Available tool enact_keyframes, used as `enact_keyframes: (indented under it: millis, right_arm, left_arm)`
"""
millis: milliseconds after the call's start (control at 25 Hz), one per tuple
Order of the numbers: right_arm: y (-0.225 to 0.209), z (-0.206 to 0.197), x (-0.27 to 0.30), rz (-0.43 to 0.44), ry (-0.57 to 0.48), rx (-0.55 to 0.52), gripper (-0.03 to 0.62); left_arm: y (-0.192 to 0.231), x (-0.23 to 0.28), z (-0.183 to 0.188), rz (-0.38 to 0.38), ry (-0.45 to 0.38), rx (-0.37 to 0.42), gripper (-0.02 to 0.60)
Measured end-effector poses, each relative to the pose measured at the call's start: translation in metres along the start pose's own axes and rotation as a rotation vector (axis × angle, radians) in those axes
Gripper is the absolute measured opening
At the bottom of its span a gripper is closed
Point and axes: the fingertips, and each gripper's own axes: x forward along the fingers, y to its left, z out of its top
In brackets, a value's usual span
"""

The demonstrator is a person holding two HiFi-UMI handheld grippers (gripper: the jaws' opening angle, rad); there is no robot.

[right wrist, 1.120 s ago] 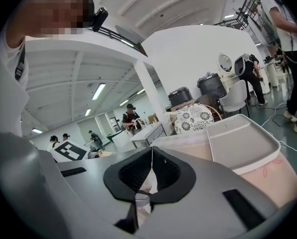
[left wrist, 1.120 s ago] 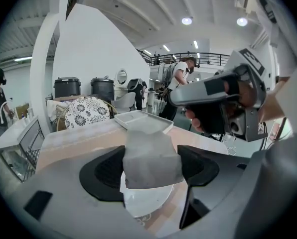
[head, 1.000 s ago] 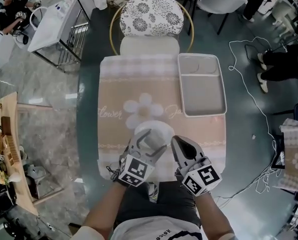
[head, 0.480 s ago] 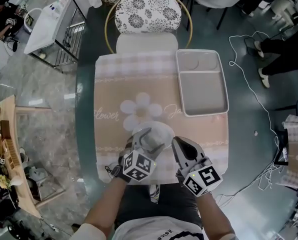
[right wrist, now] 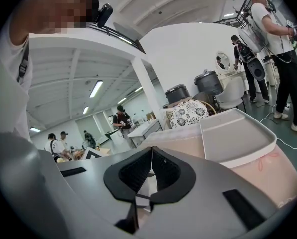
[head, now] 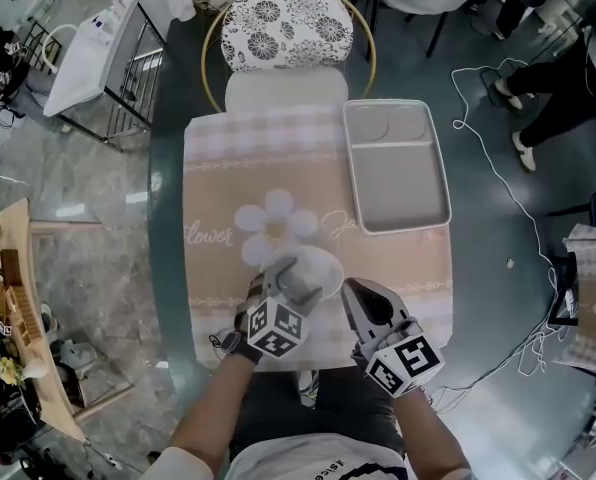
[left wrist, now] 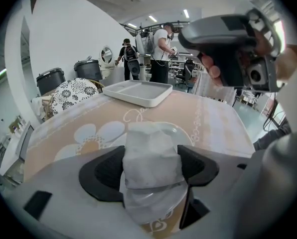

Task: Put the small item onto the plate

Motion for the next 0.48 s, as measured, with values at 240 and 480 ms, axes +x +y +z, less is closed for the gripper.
enact_keyframes:
  millis: [240,480]
  right_arm:
    - [0.0,0.005,-0.003,0.0,0.011,0.002,0.015]
    - [0.005,0.014,-0.01,-0.001,0.027,0.002,0.015]
  left_arm:
    - [0.0,0.001,0.001,-0.007,0.009,-0.001,0.331]
    - [0.001,-0.007,0.004,0.002,0.001,0.016,0.331]
